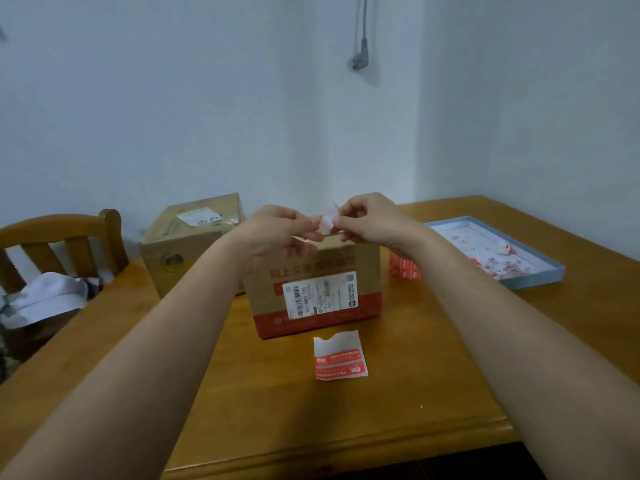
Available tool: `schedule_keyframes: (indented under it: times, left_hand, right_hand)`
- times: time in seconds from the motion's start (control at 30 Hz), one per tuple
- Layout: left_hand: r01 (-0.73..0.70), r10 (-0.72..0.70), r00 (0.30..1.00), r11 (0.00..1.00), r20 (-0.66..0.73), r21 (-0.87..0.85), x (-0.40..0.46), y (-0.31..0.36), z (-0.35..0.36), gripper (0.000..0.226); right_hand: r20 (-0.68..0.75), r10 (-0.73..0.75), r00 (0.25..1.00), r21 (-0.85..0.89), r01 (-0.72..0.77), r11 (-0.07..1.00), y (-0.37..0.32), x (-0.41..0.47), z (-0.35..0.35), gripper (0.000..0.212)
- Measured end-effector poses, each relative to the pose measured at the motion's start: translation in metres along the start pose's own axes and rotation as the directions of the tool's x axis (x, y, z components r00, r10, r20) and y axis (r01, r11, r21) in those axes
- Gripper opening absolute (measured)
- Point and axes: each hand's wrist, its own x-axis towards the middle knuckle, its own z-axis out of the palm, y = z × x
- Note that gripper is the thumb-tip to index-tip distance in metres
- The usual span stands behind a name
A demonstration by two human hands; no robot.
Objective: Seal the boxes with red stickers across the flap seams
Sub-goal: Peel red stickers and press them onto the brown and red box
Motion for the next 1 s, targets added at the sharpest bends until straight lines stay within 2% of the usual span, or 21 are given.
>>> schedule_keyframes:
  times: [0.13,0.27,0.47,0.67,0.83,0.9,1.0]
  left_hand:
    - [-0.037,0.033,0.998,0.997,-0.052,-0.075,0.008,0.008,0.000,0.029]
    - [-0.044,0.038,0.998,0.988,-0.045,-0.145,0.012,0.011,0.000,0.034]
    - [0.007,-0.013,1.000,0.974,-0.027,-0.226,0.024,0.009,-0.003,0.025]
    - [-0.017,0.008,0.999,0.970,-0.037,-0.241,0.037,0.007,-0.005,0.014]
    - [-0.039,0.003,0.993,0.955,-0.121,-0.295,0.049,0.009,-0.010,0.016]
    - [-0.039,0.003,0.992,0.955,-0.124,-0.293,0.052,0.009,-0.013,0.021]
    - [-0.037,0.010,0.995,0.963,-0.101,-0.267,0.056,0.006,-0.017,0.029]
  right_hand:
    - [-0.011,-0.104,0.995,-0.093,0.103,0.990,-0.010,0.007,0.002,0.021]
    - [0.008,-0.138,0.990,-0.099,0.138,0.986,-0.014,0.013,0.003,0.020]
    - [0.030,-0.130,0.991,-0.090,0.132,0.987,-0.009,0.024,0.004,0.020]
    - [0.024,-0.120,0.992,-0.043,0.121,0.992,-0.003,0.036,0.001,0.019]
    - [-0.077,-0.216,0.973,-0.044,0.213,0.976,0.006,0.051,-0.002,0.013]
    - [-0.158,-0.199,0.967,-0.021,0.198,0.980,0.011,0.057,-0.005,0.019]
    - [-0.147,-0.143,0.979,-0.013,0.143,0.990,0.017,0.064,-0.006,0.028]
